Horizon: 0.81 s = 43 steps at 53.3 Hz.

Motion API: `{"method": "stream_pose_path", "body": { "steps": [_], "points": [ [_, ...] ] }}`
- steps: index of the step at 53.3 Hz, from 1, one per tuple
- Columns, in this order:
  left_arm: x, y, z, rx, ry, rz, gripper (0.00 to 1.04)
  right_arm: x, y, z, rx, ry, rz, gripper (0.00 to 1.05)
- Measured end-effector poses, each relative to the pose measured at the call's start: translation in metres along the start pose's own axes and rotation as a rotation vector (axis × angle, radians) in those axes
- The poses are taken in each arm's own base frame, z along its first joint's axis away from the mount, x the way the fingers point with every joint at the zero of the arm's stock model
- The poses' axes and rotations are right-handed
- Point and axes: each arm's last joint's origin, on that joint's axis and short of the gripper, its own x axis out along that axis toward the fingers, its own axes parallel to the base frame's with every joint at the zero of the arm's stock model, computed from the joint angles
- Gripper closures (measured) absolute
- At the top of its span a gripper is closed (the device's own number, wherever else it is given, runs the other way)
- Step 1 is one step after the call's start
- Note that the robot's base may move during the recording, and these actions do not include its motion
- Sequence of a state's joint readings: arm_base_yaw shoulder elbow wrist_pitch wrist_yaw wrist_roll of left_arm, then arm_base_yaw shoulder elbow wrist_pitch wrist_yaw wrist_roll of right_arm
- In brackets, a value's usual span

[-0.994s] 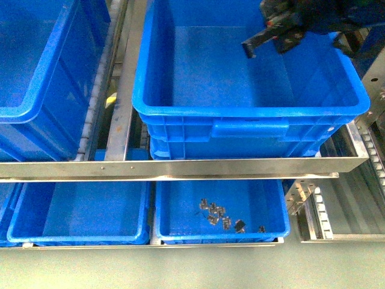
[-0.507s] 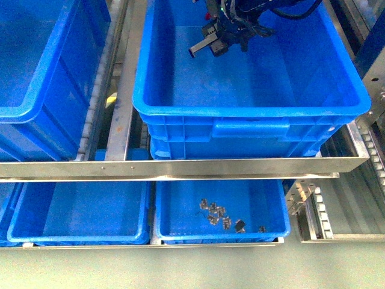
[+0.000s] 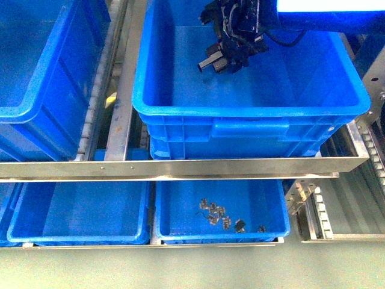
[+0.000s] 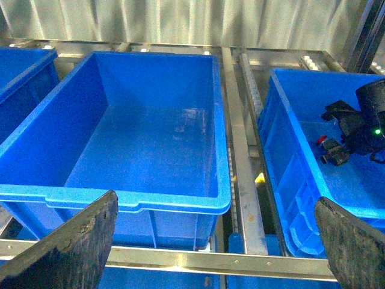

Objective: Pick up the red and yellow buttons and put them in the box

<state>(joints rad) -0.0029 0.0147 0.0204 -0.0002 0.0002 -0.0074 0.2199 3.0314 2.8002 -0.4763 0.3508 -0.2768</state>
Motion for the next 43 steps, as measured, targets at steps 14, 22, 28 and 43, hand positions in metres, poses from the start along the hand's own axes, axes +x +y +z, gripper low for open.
{"method": "stream_pose_path", "body": {
  "steps": [14,22,28,43],
  "points": [
    [0.0,0.0,0.0,0.0,0.0,0.0,0.08,-0.041,-0.034,0.037,0.054,-0.269,0.023,0.06],
    [0.0,0.0,0.0,0.0,0.0,0.0,0.08,-0.161,-0.077,0.029,0.128,-0.454,0.095,0.07],
    [0.0,0.0,0.0,0.0,0.0,0.0,0.08,-0.224,-0.084,-0.03,0.246,-0.37,0.153,0.07],
    [0.0,0.0,0.0,0.0,0.0,0.0,0.08,-0.326,-0.093,-0.13,0.526,-0.241,0.138,0.07]
  ]
}}
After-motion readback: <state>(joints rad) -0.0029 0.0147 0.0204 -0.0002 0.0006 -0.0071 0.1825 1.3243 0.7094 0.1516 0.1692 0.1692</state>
